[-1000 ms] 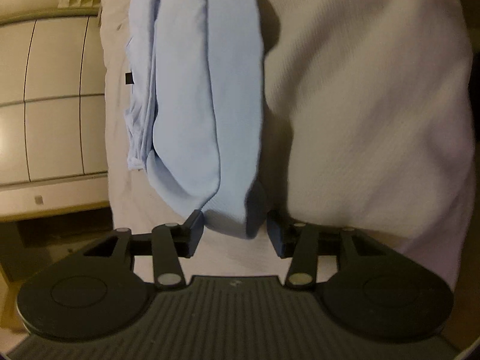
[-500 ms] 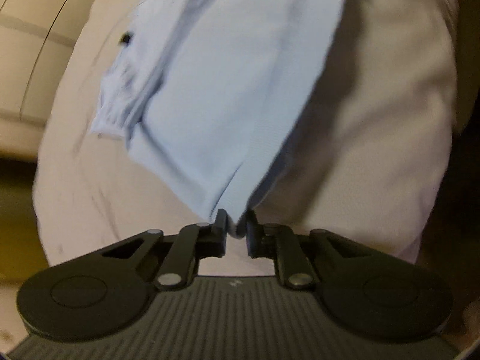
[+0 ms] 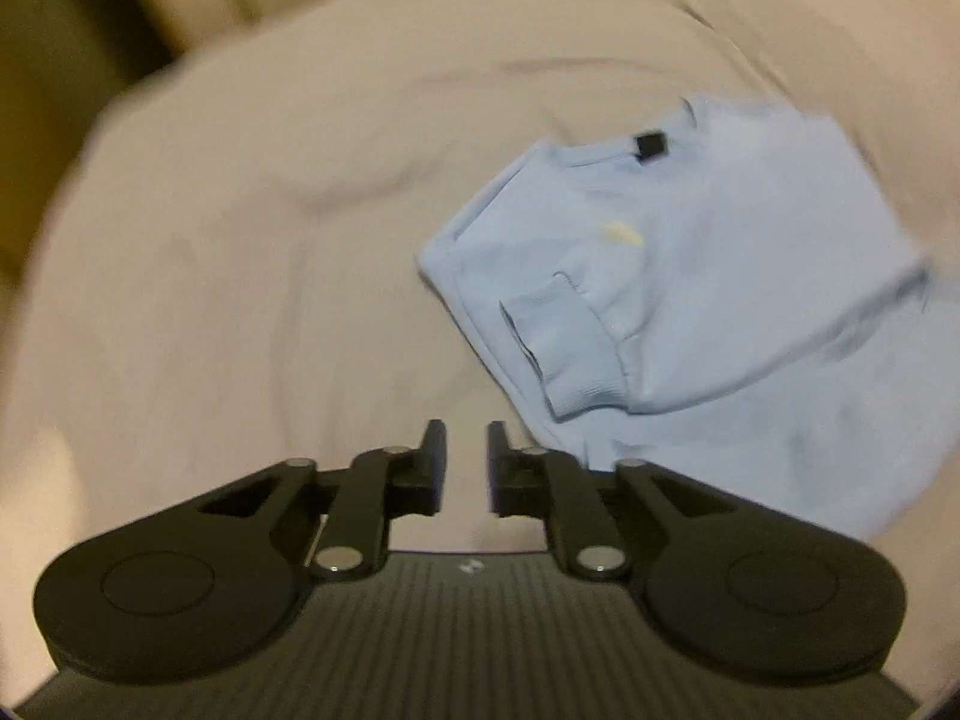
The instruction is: Fold clothes
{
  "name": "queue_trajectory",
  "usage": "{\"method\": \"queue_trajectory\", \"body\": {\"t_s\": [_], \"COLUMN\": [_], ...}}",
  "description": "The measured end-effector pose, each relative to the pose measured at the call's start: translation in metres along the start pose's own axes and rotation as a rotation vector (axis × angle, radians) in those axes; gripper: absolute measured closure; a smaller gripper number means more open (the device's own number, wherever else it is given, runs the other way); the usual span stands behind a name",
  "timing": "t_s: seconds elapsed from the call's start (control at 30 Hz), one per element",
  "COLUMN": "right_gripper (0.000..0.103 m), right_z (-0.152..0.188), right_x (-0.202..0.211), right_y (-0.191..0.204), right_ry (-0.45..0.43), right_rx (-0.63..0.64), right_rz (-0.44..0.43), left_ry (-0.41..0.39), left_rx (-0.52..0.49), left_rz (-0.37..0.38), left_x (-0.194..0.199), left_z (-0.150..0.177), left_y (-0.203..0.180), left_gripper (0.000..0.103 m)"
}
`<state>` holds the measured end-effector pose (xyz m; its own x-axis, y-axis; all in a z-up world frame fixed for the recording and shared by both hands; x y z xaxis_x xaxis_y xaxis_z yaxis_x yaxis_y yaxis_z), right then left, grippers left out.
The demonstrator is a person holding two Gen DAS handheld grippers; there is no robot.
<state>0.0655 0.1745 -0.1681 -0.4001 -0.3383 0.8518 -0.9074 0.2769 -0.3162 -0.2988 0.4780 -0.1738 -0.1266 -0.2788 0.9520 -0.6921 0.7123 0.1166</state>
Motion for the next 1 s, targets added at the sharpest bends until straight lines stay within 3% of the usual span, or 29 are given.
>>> {"method": "queue_trajectory", "body": {"t_s": [0.03, 0.1, 0.2, 0.27, 0.33, 0.4, 0.53, 0.7, 0.77, 0.83, 1.0], "right_gripper": [0.081, 0.068, 0.068, 0.067, 0.062, 0.062, 0.060, 0.060, 0.060, 0.090, 0.093], "right_z": [-0.001, 0.017, 0.047, 0.066, 0.077, 0.083, 0.085, 0.087, 0.087, 0.088, 0.076], "right_x": [-0.005, -0.013, -0.027, -0.036, -0.049, -0.056, -0.064, -0.074, -0.078, -0.080, -0.046], "right_y": [-0.009, -0.025, -0.038, -0.039, -0.038, -0.036, -0.031, -0.024, -0.022, -0.020, -0.034], "right_ry": [0.024, 0.075, 0.160, 0.206, 0.237, 0.263, 0.274, 0.289, 0.295, 0.294, 0.145], "right_rx": [-0.070, -0.230, -0.405, -0.469, -0.504, -0.532, -0.509, -0.480, -0.468, -0.457, -0.451], "right_rz": [-0.038, -0.206, -0.425, -0.519, -0.577, -0.602, -0.629, -0.663, -0.677, -0.689, -0.696], "left_ry": [0.021, 0.063, 0.094, 0.114, 0.143, 0.169, 0.189, 0.191, 0.203, 0.189, 0.047], "left_rx": [0.063, 0.161, 0.238, 0.263, 0.293, 0.282, 0.237, 0.264, 0.257, 0.221, 0.201], "left_rz": [0.080, 0.235, 0.386, 0.423, 0.445, 0.419, 0.379, 0.373, 0.377, 0.376, 0.416], "left_x": [-0.001, -0.004, -0.008, -0.019, -0.039, -0.052, -0.066, -0.069, -0.071, -0.067, -0.018], "left_z": [0.004, 0.021, 0.047, 0.050, 0.049, 0.051, 0.054, 0.062, 0.065, 0.067, 0.064], "left_y": [0.010, 0.019, 0.016, 0.008, 0.000, -0.009, -0.026, -0.025, -0.027, -0.031, -0.024], "left_gripper": [0.087, 0.074, 0.063, 0.054, 0.054, 0.054, 0.076, 0.067, 0.075, 0.097, 0.099]}}
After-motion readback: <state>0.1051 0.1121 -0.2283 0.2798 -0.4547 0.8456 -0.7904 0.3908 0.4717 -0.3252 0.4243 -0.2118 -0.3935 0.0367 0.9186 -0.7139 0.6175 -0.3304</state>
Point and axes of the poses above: each gripper's, at about its wrist camera, not at the fingertips, and x roughly against the way its jaws point, y to its left, z to its underside, the point moved 2 cm from there along -x, roughly the way its jaws point, and after that the axes turned 11 degrees about y, right-handed, at the moved point
